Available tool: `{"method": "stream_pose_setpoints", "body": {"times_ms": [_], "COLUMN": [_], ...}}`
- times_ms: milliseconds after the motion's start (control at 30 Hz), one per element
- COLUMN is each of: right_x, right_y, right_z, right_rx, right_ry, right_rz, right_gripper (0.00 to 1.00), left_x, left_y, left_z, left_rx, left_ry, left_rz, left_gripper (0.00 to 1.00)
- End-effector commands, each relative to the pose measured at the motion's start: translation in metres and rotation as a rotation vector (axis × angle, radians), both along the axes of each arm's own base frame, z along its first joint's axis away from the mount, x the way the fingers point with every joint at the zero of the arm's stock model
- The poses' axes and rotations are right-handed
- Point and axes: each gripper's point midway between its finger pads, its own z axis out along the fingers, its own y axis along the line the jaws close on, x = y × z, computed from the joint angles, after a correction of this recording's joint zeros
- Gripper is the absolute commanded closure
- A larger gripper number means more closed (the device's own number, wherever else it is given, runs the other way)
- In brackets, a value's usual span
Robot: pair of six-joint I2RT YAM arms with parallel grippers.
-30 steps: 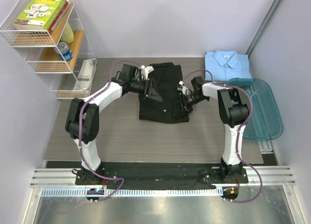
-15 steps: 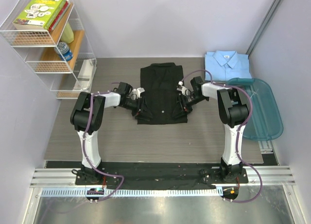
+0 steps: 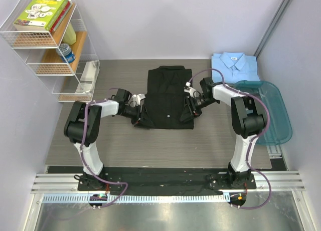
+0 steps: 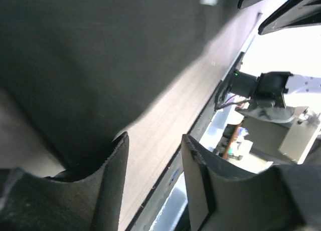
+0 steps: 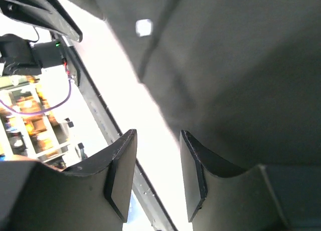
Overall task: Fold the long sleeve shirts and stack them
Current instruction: Neatly place the folded shirt into the bin
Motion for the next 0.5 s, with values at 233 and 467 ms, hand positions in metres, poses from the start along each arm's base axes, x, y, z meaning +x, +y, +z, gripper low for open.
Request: {"method": "stream_pose_setpoints", "body": {"times_ms": [233, 467], "right_x": [-0.025, -0.028], "right_y": [0.024, -0.009], "right_z": [0.048, -0.028], "right_rx": [0.104, -0.001], "right_ry": [-0.071, 0.092], "right_rz": [0.023, -0.056], "right_gripper": [0.55, 0.58], "left_x": [0.019, 0.035], "left_y": [-0.037, -0.021], "left_z": [0.097, 0.003], "left_rx": [-0.128, 0.011], "left_ry": [-0.315, -0.096], "left_rz": [-0.086, 0.005], "left_gripper": [0.49, 0.50]}}
